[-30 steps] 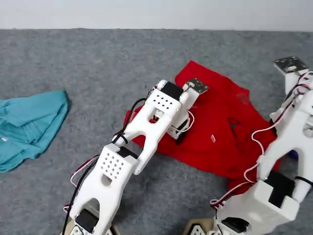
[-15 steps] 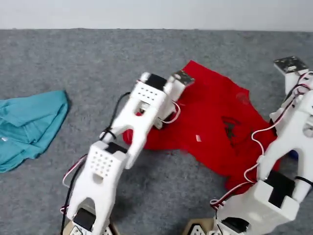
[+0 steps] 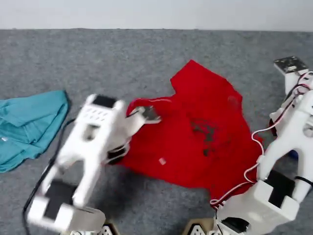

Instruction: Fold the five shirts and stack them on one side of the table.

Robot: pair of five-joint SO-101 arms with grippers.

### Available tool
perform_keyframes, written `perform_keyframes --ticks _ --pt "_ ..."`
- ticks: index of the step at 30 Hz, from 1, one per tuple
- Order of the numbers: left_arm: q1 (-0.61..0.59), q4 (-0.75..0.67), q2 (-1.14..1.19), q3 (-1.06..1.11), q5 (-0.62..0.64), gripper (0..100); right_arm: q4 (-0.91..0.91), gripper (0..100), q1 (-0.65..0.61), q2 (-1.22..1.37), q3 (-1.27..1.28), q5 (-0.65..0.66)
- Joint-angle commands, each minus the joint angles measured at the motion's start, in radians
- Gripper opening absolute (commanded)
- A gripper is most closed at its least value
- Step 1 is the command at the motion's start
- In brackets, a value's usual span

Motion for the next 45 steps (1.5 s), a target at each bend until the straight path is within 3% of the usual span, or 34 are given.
perform_keyframes --ticks 1,10,14,17,25,28,31,33,39,45 --pt "-0.077 0.035 -0.264 0.177 -0.089 1 0.024 28.8 0.007 -0.047 -0.003 0.009" --pt "-0.218 0.034 -0.789 0.197 -0.158 2 -0.021 28.8 0.004 -0.047 -0.003 0.009" --pt "-0.239 0.032 -0.945 0.13 -0.16 13 -0.018 28.8 0.004 -0.047 -0.003 0.009" --pt "-0.241 0.034 -0.999 0.154 -0.158 19 -0.019 28.8 0.004 -0.047 -0.003 0.009" --pt "-0.242 0.029 -1.008 0.277 -0.155 19 0.002 28.8 -0.012 -0.047 -0.003 0.006" --pt "-0.236 -0.049 -1.005 0.282 -0.072 19 0.036 28.8 -0.051 -0.047 -0.002 0.003" --pt "-0.216 -0.255 -0.931 0.312 0.094 19 0.038 28.8 -0.085 -0.047 -0.002 -0.012" --pt "-0.189 -0.293 -0.81 0.306 0.204 19 0.038 28.8 -0.102 -0.047 -0.002 -0.038" --pt "-0.026 -0.221 -0.345 0.039 0.425 19 0.038 28.8 -0.116 -0.045 0.011 -0.043" --pt "0.044 -0.115 0.109 -0.298 0.44 19 0.038 28.8 -0.11 -0.054 0.097 -0.041"
